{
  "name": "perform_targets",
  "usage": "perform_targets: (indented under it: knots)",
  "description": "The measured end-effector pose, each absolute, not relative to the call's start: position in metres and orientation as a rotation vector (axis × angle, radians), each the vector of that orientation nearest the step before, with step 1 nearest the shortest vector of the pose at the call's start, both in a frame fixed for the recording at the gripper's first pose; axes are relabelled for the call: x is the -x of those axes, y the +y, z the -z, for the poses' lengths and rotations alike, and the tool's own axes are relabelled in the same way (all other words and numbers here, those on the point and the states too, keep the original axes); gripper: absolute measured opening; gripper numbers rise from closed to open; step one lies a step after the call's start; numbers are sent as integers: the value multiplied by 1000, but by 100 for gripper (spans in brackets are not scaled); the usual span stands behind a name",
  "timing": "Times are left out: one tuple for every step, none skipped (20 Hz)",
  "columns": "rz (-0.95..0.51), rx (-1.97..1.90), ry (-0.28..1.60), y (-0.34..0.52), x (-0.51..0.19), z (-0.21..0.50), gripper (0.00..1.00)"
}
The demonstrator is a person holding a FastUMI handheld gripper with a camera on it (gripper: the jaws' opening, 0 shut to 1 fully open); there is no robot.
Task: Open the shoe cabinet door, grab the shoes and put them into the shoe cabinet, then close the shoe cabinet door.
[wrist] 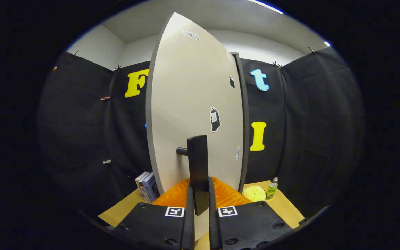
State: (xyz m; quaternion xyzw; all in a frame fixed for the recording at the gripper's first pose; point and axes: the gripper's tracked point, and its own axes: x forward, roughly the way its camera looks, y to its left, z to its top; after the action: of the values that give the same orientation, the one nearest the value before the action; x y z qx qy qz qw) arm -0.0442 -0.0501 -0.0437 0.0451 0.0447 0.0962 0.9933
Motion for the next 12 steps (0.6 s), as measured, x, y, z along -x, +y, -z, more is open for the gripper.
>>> perform_targets:
  knots:
    - [-196, -102, 91, -58, 46, 45, 20]
    - [-202, -103, 92, -66, 47, 45, 20]
    - [-208, -97, 92, -75, 46, 45, 20]
    - [-212, -89, 93, -82, 47, 44, 20]
    - [-213, -84, 95, -89, 48, 44, 20]
    - [-209, -84, 96, -96, 47, 44, 20]
    - [-205, -84, 98, -104, 48, 45, 20]
    - [-203, -82, 98, -111, 49, 45, 20]
    - [-202, -79, 97, -118, 49, 45, 20]
    - [-202, -77, 96, -124, 49, 46, 20]
    - [-202, -76, 96, -131, 48, 46, 20]
    - [-199, -78, 97, -138, 48, 46, 20]
